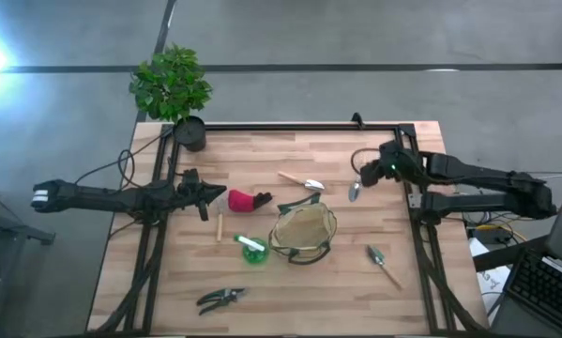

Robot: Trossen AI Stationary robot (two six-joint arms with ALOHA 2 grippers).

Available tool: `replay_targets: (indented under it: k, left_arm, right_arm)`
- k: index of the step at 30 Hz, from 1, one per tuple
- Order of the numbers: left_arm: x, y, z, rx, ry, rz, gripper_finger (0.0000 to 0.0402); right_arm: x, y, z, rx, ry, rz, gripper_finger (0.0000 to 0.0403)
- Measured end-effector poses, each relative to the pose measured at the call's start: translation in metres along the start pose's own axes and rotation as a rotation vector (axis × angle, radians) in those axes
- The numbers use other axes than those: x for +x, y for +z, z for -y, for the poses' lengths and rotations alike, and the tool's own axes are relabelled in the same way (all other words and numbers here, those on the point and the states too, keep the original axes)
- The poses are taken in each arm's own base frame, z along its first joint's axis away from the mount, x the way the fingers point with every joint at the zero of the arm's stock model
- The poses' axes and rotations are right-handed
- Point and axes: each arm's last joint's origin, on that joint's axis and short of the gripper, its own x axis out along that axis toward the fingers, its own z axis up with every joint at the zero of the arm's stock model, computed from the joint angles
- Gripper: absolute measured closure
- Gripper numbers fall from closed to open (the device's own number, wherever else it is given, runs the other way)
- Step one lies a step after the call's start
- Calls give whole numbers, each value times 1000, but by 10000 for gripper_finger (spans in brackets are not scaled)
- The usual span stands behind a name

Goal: Pick & Place Garden tools in Gardening bag
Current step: Put the top right brown trowel into the gardening bag

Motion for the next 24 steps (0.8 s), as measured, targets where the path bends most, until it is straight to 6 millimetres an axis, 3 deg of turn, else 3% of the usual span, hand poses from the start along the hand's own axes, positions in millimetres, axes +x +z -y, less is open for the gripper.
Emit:
replay_targets:
  k: [13,24]
  left_arm:
    - [0,-3,-1,17,11,-31,387]
    - [0,-6,-3,25,24,-60,387]
  right_arm:
    - [63,19,-5,190,-88,-207,171]
    - [107,15,-6,239,-240,-335,173]
